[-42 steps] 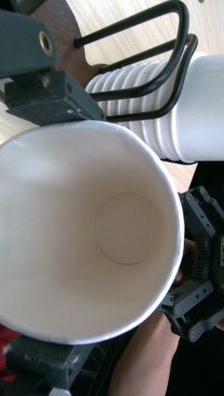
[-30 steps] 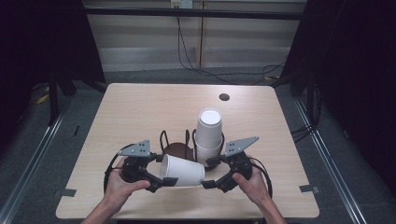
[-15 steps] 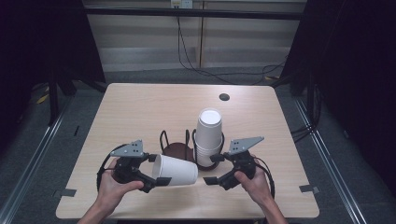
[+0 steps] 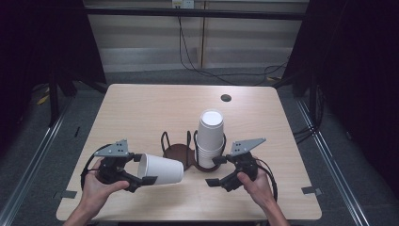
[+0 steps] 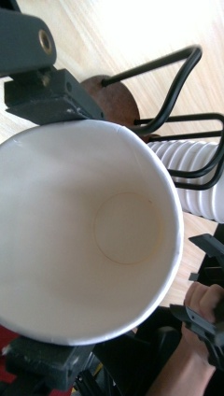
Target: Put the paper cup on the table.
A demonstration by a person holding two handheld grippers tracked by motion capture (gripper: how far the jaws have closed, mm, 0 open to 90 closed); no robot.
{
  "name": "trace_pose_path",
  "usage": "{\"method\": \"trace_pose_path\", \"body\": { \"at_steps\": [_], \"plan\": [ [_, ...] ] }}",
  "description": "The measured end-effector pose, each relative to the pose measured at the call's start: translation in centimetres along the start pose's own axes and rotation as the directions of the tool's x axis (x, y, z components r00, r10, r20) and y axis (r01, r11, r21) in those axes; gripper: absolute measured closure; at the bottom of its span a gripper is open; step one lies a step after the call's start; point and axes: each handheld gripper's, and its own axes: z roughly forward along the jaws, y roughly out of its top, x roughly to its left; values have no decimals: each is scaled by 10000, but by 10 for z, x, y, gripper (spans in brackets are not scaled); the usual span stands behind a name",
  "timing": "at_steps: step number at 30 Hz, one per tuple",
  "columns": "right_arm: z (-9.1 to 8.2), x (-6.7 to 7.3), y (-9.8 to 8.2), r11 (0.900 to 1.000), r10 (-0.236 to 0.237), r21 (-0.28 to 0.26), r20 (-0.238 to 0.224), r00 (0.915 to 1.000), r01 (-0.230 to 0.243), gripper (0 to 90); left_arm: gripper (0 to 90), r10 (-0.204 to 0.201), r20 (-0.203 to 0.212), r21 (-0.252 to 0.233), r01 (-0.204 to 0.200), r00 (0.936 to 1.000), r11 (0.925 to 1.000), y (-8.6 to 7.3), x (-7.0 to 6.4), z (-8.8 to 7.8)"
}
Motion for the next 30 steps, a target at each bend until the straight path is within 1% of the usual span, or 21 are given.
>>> {"method": "trace_pose_path", "body": {
  "at_steps": [2,3,5,7,9,13,16,19,21,25,26,29,30],
  "plan": [
    [0,0,0,10000,12,1,19,10000,-12,144,142,27,14,18,-27,10000,10000,-1,1,-4],
    [0,0,-1,10000,17,-6,62,10000,-17,144,142,132,-43,92,-131,9999,9999,-1,2,-7],
    [0,0,-1,10000,19,11,86,10000,-19,144,140,141,-141,163,-139,9998,9998,-3,3,-11],
    [0,0,-1,10000,28,24,111,9999,-28,144,140,74,-242,255,-67,9997,9997,-6,5,-15],
    [1,-1,-1,10000,30,36,97,9999,-30,144,140,43,-298,459,-30,9995,9989,-10,7,-16],
    [1,-1,-1,10000,29,50,103,9999,-29,144,140,-161,-316,425,174,9994,9989,-15,12,-22],
    [1,-1,-1,9999,109,81,64,9999,-110,144,134,-61,-523,592,92,9986,9982,-18,13,-27],
    [2,-2,-2,9999,134,105,68,9999,-134,144,134,-42,-679,851,100,9977,9963,-20,16,-33],
    [3,-2,-2,9998,121,158,85,9999,-123,144,134,-128,-774,961,203,9969,9952,-21,18,-35],
    [4,-2,-2,9997,89,221,98,9999,-91,144,135,-137,-989,1300,266,9950,9912,-20,24,-38],
    [4,-2,-2,9997,88,209,103,9999,-90,144,135,-191,-1039,1310,327,9944,9908,-20,25,-39],
    [4,-3,-2,9997,121,189,116,9999,-123,144,135,-292,-1269,1482,480,9915,9878,-18,29,-45],
    [4,-3,-2,9997,120,201,117,9999,-122,144,136,-236,-1457,1614,473,9891,9858,-17,30,-47]
  ]
}}
